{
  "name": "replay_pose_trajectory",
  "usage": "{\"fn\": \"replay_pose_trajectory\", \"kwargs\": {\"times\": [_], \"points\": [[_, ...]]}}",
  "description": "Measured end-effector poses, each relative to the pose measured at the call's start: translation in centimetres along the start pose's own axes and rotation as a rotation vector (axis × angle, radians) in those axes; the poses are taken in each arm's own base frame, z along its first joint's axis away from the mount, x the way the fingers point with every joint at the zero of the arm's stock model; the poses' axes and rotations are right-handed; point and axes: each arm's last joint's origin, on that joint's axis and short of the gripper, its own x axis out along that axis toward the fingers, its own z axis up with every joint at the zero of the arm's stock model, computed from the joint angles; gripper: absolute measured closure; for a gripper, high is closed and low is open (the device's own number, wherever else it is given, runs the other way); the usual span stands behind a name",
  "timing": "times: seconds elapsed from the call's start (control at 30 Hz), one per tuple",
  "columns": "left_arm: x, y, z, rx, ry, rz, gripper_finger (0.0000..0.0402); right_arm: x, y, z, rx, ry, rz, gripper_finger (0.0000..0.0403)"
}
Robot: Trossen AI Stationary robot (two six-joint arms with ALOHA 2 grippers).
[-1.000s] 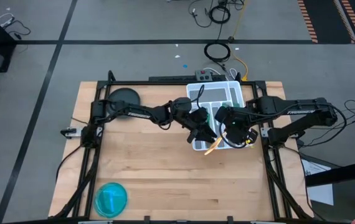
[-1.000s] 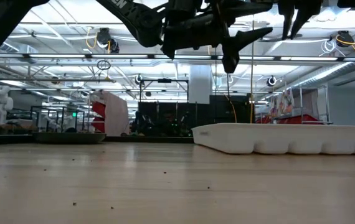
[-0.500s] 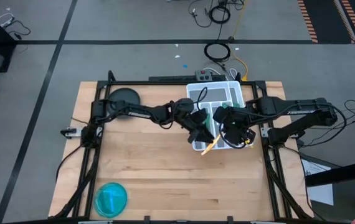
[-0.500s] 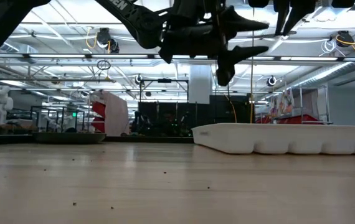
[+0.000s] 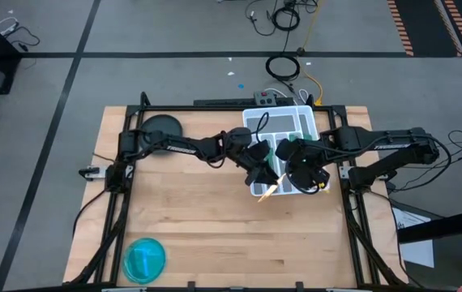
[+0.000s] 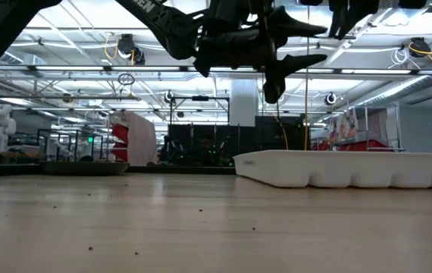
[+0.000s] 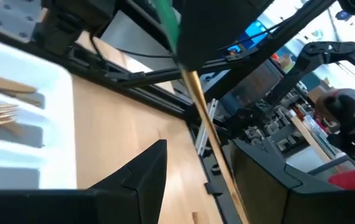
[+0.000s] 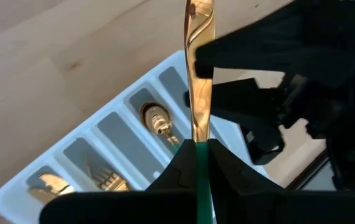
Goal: Sort silverware
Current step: Put the green knife into the silverware tray
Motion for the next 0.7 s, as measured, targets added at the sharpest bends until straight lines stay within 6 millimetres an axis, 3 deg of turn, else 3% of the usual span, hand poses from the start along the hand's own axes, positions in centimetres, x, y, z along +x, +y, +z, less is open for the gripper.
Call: {"fn": "replay_pose_trajectory", "kwargs": {"times": [0.3, 0.7], "points": [[0.4, -0.7, 0.0, -0.013, -0.007, -0.042, 0.0234, 1.3, -0.3, 0.3, -0.009, 0.03, 0.046, 0.0403], [0.4, -0.3, -0.5, 0.003, 0.019, -0.01, 0.0382, 1.7, -0.5, 0.4, -0.012, 0.078, 0.029, 0.0401]]}}
